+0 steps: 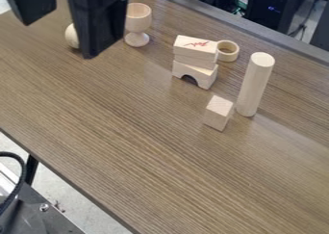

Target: Put the ball in the cup

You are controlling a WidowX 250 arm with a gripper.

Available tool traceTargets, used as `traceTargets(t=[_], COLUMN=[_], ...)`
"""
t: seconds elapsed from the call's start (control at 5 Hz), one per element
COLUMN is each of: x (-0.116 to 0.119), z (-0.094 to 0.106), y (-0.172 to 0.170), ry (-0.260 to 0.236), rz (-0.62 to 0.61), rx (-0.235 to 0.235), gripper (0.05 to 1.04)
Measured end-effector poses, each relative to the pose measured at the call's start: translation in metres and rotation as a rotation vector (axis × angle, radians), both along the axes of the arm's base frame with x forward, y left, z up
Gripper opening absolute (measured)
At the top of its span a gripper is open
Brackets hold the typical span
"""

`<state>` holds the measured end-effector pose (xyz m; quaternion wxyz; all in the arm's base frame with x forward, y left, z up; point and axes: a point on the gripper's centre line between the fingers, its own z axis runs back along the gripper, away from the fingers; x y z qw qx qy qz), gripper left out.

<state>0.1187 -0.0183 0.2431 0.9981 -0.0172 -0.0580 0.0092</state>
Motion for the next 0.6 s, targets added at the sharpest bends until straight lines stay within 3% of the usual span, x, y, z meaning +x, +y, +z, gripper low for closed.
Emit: traceTargets(t=[0.2, 0.6], x=[-0.001, 0.045], z=[-0.003, -0.027], y=[0.000, 0.046], ry=[0.011, 0.025], rz=[-0.001, 0.068], rx=[0.002, 0.042], gripper=[0.999, 0.999])
